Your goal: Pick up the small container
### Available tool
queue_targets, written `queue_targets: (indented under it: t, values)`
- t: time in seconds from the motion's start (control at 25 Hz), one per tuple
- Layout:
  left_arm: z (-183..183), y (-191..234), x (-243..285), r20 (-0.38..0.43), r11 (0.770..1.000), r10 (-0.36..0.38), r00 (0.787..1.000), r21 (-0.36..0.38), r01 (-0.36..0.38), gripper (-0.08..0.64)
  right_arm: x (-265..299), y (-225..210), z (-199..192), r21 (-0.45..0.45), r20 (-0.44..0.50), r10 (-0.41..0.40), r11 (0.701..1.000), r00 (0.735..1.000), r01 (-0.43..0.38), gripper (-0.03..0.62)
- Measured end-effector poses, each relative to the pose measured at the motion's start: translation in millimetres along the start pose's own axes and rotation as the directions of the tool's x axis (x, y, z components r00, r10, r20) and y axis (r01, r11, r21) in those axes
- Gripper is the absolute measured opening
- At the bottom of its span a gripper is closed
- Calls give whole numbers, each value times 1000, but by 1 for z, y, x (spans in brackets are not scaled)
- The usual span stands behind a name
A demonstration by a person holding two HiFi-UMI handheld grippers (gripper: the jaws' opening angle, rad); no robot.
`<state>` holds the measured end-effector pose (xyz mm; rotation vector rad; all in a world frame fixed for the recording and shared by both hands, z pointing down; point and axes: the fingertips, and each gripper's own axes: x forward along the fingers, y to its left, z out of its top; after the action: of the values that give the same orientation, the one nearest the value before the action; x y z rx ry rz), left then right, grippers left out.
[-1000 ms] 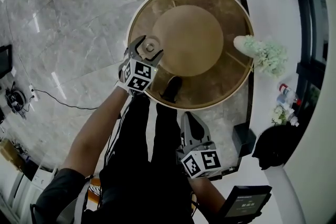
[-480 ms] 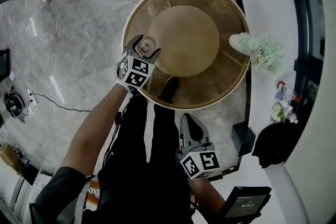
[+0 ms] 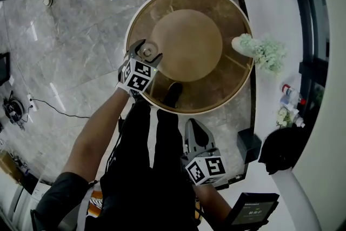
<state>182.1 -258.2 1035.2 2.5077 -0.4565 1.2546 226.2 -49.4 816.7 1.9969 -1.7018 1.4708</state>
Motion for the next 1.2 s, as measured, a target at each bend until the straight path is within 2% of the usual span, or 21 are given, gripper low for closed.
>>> queue_targets:
  t: [0.24,0.4,0.52,0.72,0.92,1.12,1.2]
  values:
    - [24,-24,-63,62,999,-28,998,-45,30,337,-18,15,21,-15,49,26,1000,998,-25,-2]
    - [48,-38,-131,102,992,-34,994,-115,46,337,-35,35,44,-44,87,56,998,995,-53,-2]
    - [63,-47,-186,142,982,-40,989,-177,65,337,-48,51,60,-74,107,70,995,992,-62,-2]
    - [80,-67,-280,225,952,-53,973,-283,117,337,-78,81,80,-106,132,98,991,986,-84,-2]
    - [97,-81,-365,289,950,-27,957,-292,115,337,-110,110,95,-163,170,131,981,977,-103,-2]
    - [109,-93,-418,346,954,-20,938,-275,122,337,-130,129,104,-184,217,153,976,964,-113,-2]
    - [112,-104,-432,369,949,-28,929,-283,141,337,-140,134,108,-182,233,163,976,959,-122,-2]
